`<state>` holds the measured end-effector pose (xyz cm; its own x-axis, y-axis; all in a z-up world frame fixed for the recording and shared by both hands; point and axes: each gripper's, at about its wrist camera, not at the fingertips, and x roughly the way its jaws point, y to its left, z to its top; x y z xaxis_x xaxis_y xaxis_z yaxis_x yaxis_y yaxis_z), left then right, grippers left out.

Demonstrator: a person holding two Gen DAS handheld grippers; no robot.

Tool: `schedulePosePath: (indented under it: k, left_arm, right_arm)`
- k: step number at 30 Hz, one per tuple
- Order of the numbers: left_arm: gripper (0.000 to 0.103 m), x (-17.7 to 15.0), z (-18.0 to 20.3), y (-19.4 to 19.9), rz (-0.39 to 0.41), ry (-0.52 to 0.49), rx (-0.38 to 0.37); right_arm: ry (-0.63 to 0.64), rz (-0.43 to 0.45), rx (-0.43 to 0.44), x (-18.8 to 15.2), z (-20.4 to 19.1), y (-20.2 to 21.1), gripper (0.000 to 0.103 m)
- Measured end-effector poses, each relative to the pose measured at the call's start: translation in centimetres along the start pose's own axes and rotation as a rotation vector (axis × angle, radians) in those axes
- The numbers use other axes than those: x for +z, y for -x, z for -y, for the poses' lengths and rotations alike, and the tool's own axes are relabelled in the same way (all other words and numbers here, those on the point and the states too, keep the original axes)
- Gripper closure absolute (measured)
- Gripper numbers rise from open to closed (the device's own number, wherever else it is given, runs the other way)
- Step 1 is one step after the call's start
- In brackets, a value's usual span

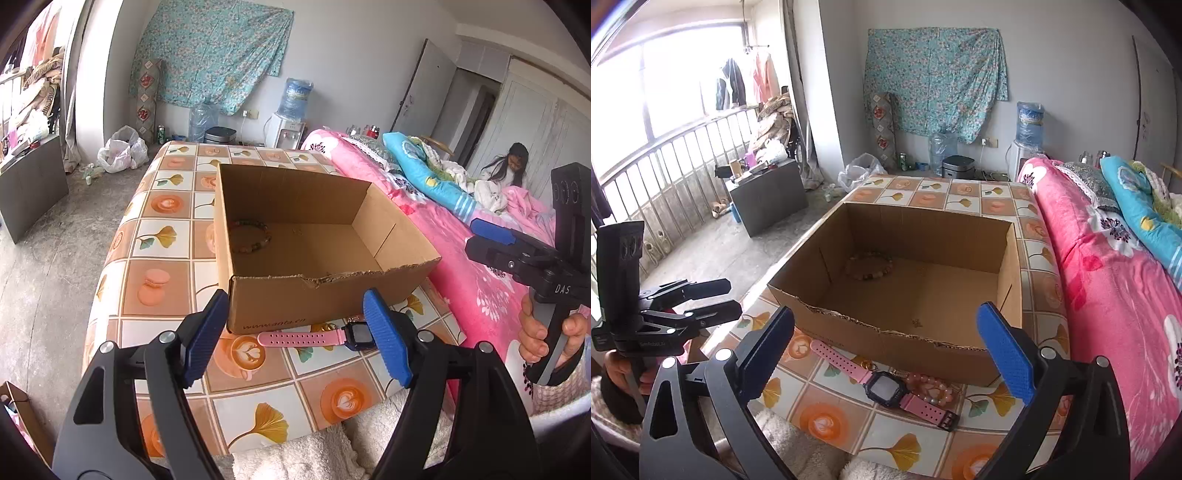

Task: Organize jewelry
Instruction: 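Move the left tool to the watch strap while the right tool approaches the watch face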

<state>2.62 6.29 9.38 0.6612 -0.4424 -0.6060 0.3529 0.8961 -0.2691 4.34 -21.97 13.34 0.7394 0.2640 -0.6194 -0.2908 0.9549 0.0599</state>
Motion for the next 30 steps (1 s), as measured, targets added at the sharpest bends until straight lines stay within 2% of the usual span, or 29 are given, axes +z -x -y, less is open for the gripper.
schedulePosePath:
  k: [5,9,16,21,28,30]
  left_arm:
    - [0.030,-2.2,-0.6,-1.4,-0.044,0.019,0.039]
    - [0.030,-3.6,-0.7,-3.0,-0.088,0.024,0.071]
    - [0.030,-4.3,-0.7,-5.6,-0.140,0.020,0.087]
    - [0.029,-4.0,-0.5,-7.2,-0.161,0.030,0.099]
    - [0.029,-3.3,-0.5,-9.1,-0.182,0.034,0.103]
    - [0.029,-3.2,-0.1,-9.5,-0.185,0.022,0.109]
  right_arm:
    - [0.113,-0.085,-0.131,-2.2,-1.2,-0.9,0.007]
    - [0.144,-0.149,-0.161,-4.2,-1.4,-1.9,0.007]
    - [0.011,-0.128,-0.134,-6.4,0.4,-2.2,0.006]
    - [-0.106,-0.137,-0.144,-6.6,2.1,-3.6,0.007]
    - [-0.226,-0.177,-0.066,-6.1,4.3,-6.0,0.007]
    - [-0.235,-0.180,-0.050,-6.0,4.6,-6.5,0.013]
